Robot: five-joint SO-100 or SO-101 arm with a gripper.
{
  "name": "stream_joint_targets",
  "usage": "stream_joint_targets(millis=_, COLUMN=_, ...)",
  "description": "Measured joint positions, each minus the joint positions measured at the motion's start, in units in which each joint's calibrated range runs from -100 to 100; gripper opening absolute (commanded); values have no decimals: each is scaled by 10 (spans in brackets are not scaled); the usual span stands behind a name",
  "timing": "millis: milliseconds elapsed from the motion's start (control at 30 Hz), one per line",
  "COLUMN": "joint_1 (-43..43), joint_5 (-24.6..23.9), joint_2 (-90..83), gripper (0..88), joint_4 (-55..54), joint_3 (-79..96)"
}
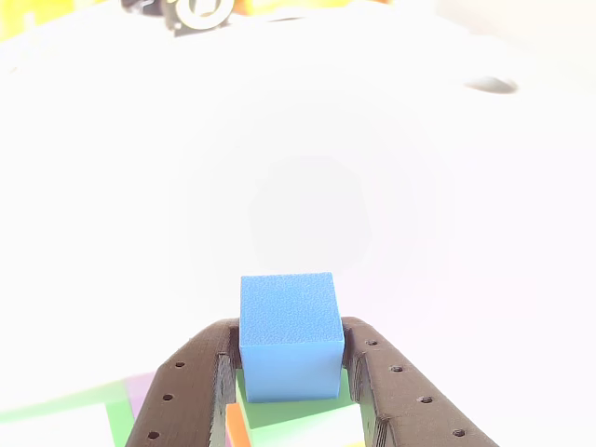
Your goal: Tower of hanoi
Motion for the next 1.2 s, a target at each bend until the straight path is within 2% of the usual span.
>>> stream_joint_targets(millis=333, joint_1=-6, joint_5=0, joint_2=-6, gripper=25, joint_4=9, joint_3=0)
stream_joint_targets(millis=500, joint_1=-18, joint_5=0, joint_2=-100, gripper=23, joint_4=117, joint_3=0)
stream_joint_targets(millis=667, joint_1=-26, joint_5=0, joint_2=-257, gripper=23, joint_4=331, joint_3=-41)
stream_joint_targets(millis=833, joint_1=-30, joint_5=0, joint_2=-382, gripper=23, joint_4=639, joint_3=-180)
stream_joint_targets(millis=1033, joint_1=-59, joint_5=0, joint_2=-404, gripper=22, joint_4=1022, joint_3=-446)
stream_joint_targets(millis=1200, joint_1=-93, joint_5=0, joint_2=-404, gripper=21, joint_4=1229, joint_3=-621)
